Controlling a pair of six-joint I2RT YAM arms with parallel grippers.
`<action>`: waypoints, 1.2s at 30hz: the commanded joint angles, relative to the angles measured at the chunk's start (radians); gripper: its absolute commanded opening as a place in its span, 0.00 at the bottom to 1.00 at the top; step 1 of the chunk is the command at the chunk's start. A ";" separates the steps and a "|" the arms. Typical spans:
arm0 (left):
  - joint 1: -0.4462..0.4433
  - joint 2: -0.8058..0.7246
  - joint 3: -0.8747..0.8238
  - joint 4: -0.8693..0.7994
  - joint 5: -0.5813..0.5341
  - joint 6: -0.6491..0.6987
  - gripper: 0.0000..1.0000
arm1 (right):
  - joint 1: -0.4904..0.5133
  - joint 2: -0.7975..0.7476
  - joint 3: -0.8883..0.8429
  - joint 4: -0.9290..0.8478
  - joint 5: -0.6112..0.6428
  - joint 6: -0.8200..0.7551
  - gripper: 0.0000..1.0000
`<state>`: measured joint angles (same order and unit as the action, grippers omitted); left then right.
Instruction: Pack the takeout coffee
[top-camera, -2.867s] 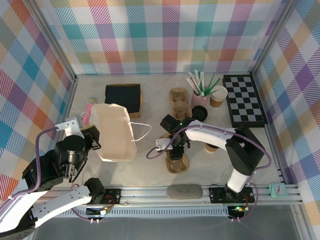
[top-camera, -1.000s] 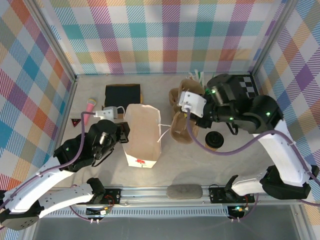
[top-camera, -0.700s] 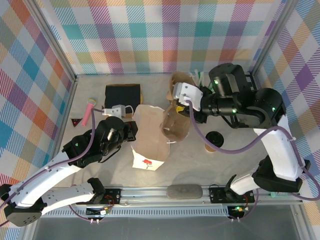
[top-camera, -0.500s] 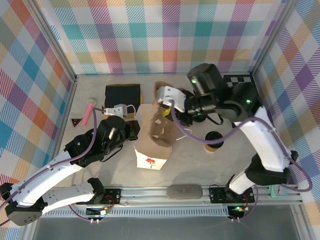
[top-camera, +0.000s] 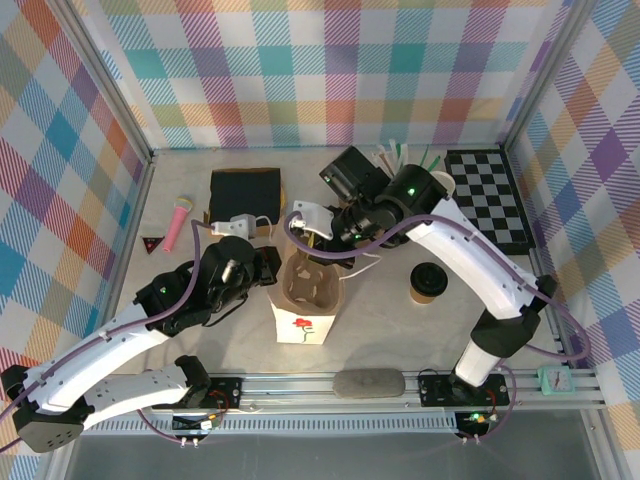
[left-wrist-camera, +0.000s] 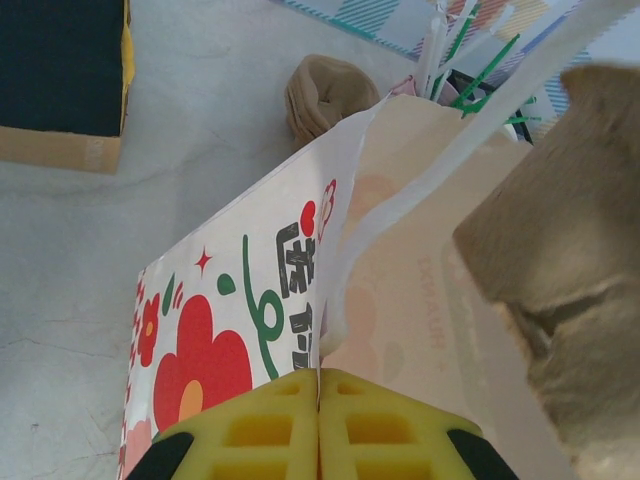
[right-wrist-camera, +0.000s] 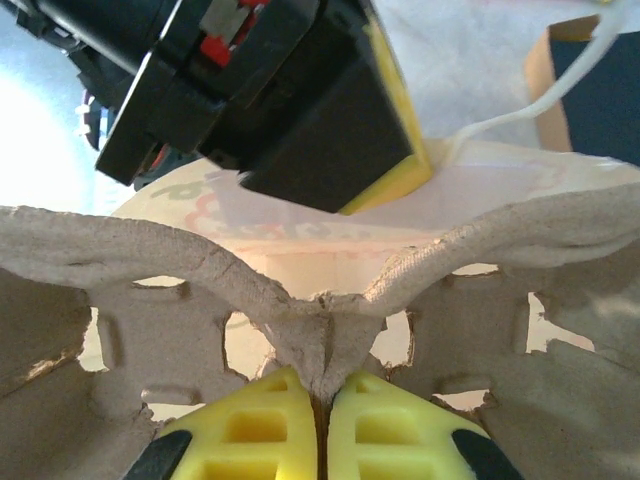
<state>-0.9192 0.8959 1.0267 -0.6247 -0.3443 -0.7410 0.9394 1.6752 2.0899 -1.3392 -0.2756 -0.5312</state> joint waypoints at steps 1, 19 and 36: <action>0.010 -0.020 -0.011 0.013 -0.001 -0.009 0.08 | 0.013 0.017 -0.021 -0.035 -0.070 -0.009 0.08; 0.010 -0.022 -0.025 0.006 0.021 -0.009 0.08 | -0.017 0.137 -0.020 -0.046 0.035 -0.051 0.05; 0.017 0.003 -0.026 0.013 0.040 0.001 0.08 | 0.057 0.098 -0.136 0.136 0.279 -0.137 0.04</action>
<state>-0.9127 0.8909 1.0153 -0.6266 -0.3298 -0.7410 0.9943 1.7943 1.9579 -1.2728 -0.0521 -0.6113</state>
